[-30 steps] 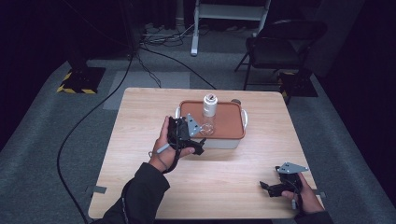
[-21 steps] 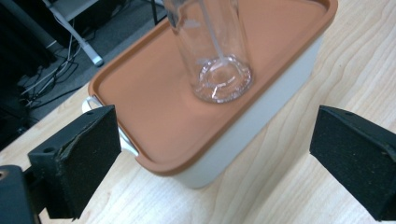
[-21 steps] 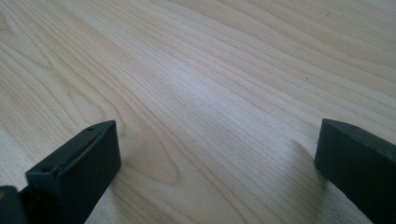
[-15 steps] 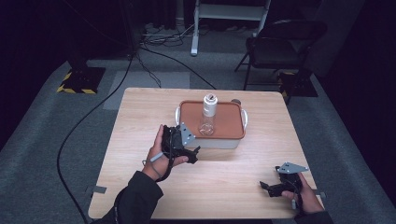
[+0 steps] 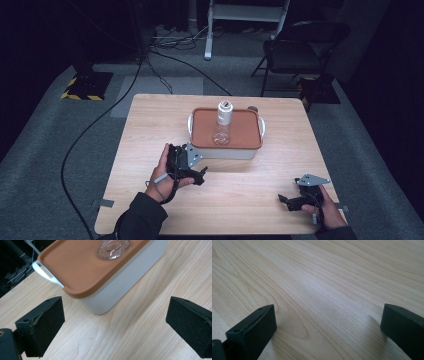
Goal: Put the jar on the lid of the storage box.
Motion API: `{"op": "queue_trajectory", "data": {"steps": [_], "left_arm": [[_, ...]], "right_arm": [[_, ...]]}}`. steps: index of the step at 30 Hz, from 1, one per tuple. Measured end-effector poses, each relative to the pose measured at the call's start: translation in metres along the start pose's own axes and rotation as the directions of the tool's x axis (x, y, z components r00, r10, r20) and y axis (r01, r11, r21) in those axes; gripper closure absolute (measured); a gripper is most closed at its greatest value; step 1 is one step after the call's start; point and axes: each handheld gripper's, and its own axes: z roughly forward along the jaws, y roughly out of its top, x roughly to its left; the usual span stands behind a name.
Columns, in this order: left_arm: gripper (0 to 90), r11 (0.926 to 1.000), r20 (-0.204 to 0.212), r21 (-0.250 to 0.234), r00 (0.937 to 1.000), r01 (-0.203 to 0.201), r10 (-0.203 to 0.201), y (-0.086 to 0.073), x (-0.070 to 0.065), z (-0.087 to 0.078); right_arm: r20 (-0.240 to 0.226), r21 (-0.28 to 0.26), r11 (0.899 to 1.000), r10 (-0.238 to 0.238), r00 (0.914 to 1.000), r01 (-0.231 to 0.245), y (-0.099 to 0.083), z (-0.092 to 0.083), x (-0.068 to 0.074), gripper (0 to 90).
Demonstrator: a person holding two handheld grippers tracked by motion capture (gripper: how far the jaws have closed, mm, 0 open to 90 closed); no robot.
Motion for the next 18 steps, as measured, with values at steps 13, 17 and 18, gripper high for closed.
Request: {"op": "queue_trajectory", "data": {"steps": [13,17,18], "left_arm": [[2.0,0.9994,0.000,0.027,0.9998,0.022,-0.022,-0.021,0.005,-0.004],[1.9,0.9988,0.002,0.038,0.9995,0.033,-0.033,-0.028,0.006,-0.004],[2.0,0.9986,0.001,0.039,0.9993,0.036,-0.036,-0.029,0.006,-0.004]], "right_arm": [[0.000,0.000,1.000,0.000,1.0000,0.000,0.000,0.000,0.000,0.1],[0.000,0.000,1.000,0.000,1.0000,0.000,0.000,0.000,0.000,0.1],[0.000,0.000,1.000,0.000,1.0000,0.000,0.000,0.000,0.000,0.1]]}}
